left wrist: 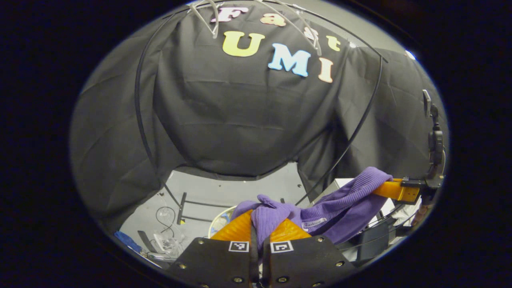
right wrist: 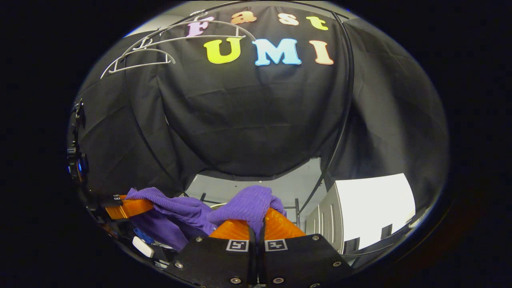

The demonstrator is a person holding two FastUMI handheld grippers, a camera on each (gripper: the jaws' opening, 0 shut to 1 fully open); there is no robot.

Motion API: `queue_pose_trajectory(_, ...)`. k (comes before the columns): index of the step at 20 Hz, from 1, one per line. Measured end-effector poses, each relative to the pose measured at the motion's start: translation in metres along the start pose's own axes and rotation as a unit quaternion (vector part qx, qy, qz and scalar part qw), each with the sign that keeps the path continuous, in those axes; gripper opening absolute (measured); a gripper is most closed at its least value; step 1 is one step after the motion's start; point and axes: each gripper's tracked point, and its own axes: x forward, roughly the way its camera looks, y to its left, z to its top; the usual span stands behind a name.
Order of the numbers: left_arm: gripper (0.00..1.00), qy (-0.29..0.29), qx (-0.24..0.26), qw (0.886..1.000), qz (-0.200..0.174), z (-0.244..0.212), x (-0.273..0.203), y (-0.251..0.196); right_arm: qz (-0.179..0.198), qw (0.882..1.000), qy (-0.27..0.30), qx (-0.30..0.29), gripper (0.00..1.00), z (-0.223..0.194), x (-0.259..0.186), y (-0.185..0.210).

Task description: Grasp the clothes on the hanger with both hands and then place them into the laundry hamper below.

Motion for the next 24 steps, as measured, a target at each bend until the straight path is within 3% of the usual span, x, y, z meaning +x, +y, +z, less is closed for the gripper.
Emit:
queue_pose_trajectory(10,0.04,0.053,-0.001,0.998,-0.012,-0.047,0.058,0.01,-0.006,0.997,0.078,0.013,0.02,-0.067,0.034,0.01)
queue_pose_trajectory(18,0.04,0.076,-0.015,0.997,-0.01,-0.08,0.087,0.027,-0.007,0.994,0.112,0.011,0.02,-0.094,0.064,0.011)
queue_pose_trajectory(19,0.0,0.079,-0.018,0.997,-0.009,-0.084,0.091,0.027,-0.007,0.993,0.115,0.012,0.02,-0.096,0.066,0.011)
queue_pose_trajectory(20,0.05,0.082,-0.02,0.996,-0.008,-0.089,0.093,0.028,-0.006,0.993,0.119,0.013,0.01,-0.099,0.07,0.012)
queue_pose_trajectory(24,0.05,0.092,-0.019,0.996,-0.004,-0.101,0.102,0.03,-0.002,0.991,0.133,0.013,0.05,-0.106,0.084,0.018)
